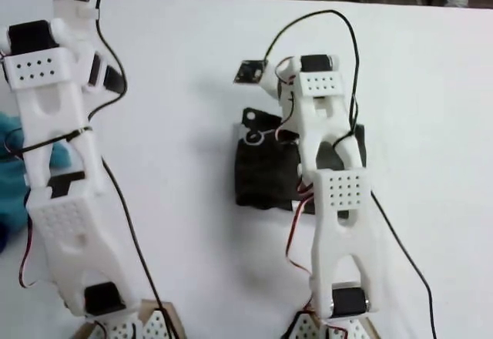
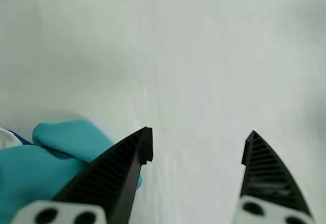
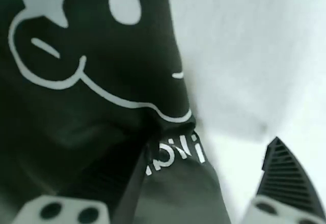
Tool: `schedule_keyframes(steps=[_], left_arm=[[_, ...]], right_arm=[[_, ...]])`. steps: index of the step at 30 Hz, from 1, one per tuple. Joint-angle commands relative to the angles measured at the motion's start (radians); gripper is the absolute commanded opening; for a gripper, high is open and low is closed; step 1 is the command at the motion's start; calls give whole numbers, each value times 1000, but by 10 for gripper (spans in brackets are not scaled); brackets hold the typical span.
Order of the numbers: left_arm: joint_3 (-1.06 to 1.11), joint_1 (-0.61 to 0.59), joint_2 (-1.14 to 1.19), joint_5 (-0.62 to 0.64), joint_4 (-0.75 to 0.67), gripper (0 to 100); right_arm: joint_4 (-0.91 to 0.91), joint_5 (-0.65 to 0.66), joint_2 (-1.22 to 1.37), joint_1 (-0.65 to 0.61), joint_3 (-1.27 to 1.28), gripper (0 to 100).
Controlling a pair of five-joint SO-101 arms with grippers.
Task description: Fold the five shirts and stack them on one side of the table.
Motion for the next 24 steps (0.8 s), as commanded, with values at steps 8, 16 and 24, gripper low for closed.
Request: schedule_keyframes(steps=[8, 16, 24], left_arm=[[-137, 6, -12, -5, 21, 302], [-140, 6, -11, -5, 21, 302], [-136, 8, -11, 0, 21, 302]], right_arm=[[45, 3, -28, -18, 117, 339], [44, 9, -170, -22, 347, 339], [39, 8, -159, -19, 381, 337]])
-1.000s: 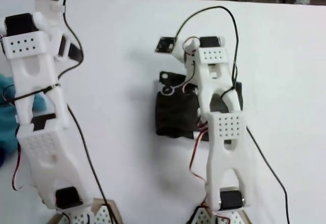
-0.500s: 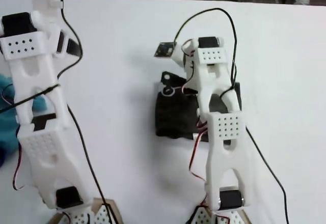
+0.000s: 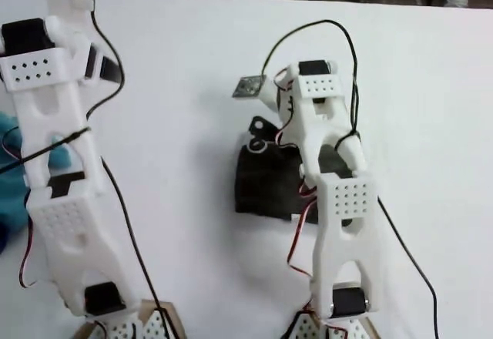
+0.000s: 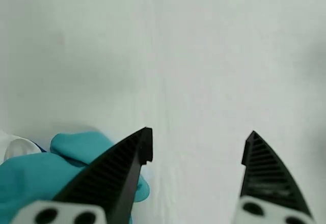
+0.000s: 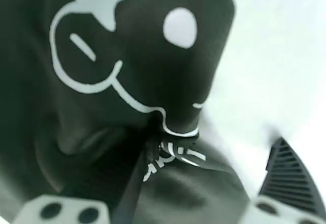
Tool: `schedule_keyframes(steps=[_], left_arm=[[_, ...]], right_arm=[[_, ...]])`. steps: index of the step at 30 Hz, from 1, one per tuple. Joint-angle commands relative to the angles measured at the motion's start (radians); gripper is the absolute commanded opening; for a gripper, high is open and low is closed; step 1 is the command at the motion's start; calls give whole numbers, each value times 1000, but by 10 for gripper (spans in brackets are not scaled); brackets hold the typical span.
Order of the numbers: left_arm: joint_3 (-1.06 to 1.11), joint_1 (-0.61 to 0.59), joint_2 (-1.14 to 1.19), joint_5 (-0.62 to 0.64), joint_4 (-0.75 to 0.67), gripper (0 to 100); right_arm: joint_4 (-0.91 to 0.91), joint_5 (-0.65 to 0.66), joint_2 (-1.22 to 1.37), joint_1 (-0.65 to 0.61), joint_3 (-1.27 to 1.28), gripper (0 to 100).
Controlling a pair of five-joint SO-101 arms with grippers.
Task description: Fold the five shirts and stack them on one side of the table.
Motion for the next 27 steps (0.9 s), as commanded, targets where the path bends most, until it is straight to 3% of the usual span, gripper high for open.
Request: schedule_keyframes(steps=[1, 4, 8, 9, 15, 22, 27], left_arm=[[-36, 8, -11, 0, 14, 302], [-38, 3, -11, 0, 14, 302], [-41, 0, -11, -3, 14, 302], [-41, 0, -11, 0, 14, 302], [-42, 2, -11, 0, 12, 302], [-42, 5, -11, 0, 11, 302], [-42, 2, -11, -2, 12, 302]], right_arm=[[35, 0, 24, -8, 31, 337], [35, 0, 36, -4, 29, 289], [35, -2, 10, -2, 29, 26], [35, -3, 2, -2, 29, 10], [33, -68, -22, 44, -60, 21], [-82, -397, -21, 234, -247, 21], [-88, -413, -22, 338, -255, 21]])
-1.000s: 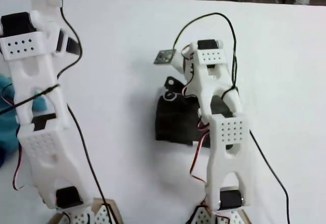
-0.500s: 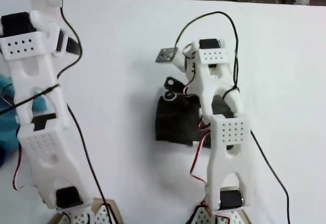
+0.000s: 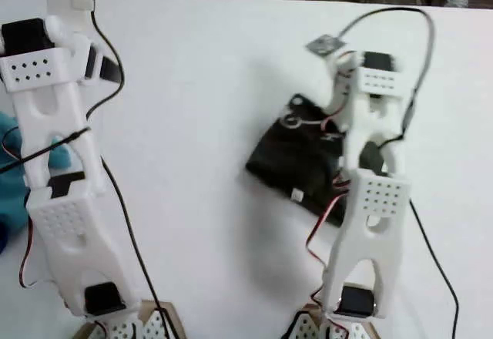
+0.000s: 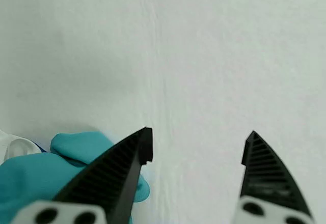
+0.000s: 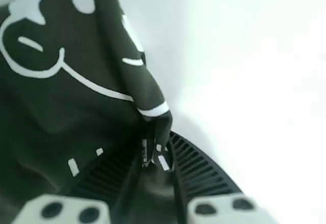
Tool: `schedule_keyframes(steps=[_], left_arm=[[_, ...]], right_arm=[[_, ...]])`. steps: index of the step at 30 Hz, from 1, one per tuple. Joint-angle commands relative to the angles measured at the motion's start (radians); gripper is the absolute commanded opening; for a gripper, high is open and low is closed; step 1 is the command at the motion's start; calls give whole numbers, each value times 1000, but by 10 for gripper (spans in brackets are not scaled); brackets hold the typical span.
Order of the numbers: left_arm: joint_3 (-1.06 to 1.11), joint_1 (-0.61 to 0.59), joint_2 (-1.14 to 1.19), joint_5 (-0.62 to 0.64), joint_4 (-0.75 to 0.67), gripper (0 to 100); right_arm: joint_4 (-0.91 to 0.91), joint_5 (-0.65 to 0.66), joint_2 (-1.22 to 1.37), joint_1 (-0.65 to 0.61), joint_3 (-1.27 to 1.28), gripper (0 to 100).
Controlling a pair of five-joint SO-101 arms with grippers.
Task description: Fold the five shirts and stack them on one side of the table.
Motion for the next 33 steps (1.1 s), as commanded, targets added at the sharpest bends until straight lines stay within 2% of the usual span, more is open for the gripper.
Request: schedule_keyframes(steps=[1, 6, 16, 33], left_arm=[[-42, 0, -11, -2, 14, 302], [-42, 0, -11, 0, 14, 302], [-42, 3, -11, -5, 14, 302], [-33, 0, -9, -3, 14, 302]], right_arm=[[-13, -18, -27, 79, -46, 21], [-42, -107, -35, 196, -49, 21], [-82, -115, -27, 403, -195, 21], [-188, -60, -25, 576, -215, 21]])
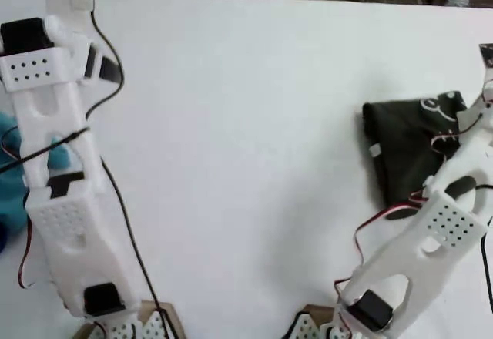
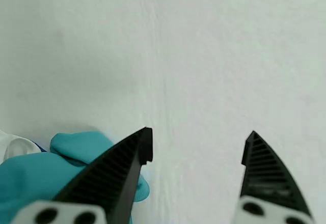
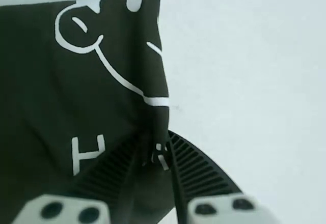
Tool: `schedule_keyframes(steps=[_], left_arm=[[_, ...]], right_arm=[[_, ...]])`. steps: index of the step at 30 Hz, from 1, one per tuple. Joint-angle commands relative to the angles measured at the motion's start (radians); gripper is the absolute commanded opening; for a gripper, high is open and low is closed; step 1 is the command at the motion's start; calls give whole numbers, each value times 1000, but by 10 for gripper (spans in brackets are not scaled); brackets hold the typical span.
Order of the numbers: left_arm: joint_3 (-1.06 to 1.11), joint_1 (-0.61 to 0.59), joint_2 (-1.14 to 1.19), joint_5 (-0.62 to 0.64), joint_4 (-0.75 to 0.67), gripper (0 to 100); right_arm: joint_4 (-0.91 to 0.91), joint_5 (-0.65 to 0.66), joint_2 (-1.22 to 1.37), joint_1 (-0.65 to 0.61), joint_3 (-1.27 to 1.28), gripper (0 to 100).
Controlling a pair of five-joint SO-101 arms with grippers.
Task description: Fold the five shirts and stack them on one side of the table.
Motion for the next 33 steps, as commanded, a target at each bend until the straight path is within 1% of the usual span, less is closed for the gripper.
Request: schedule_keyframes(steps=[1, 7, 12, 15, 17, 21, 23, 24, 27, 31, 33], left_arm=[[-33, 0, -9, -3, 11, 302], [-33, 0, -9, -5, 11, 302], [-33, 2, -5, 0, 11, 302], [-33, 2, -2, 0, 11, 302], [-33, 2, -2, 0, 11, 302], [-36, 2, -3, 0, 11, 302], [-41, 2, -6, 0, 8, 302], [-42, 3, -9, 0, 6, 302], [-74, 2, -12, 2, 11, 302], [-159, -34, -11, 17, 11, 302], [-200, -61, -11, 31, 11, 302]], right_arm=[[-25, 8, -25, 45, -44, 21], [-81, 9, -25, 59, -41, 21], [-64, 51, -10, 13, 0, 21], [-64, 52, 8, -13, 3, 23], [-64, 51, 8, -24, 2, 71], [-42, 48, -48, -21, 0, 284], [-18, 43, -102, -24, 0, 361], [1, 41, -131, -30, 0, 375], [93, -37, -214, -77, 2, 376], [277, -89, -266, -193, 15, 376], [282, -110, -272, -219, 60, 376]])
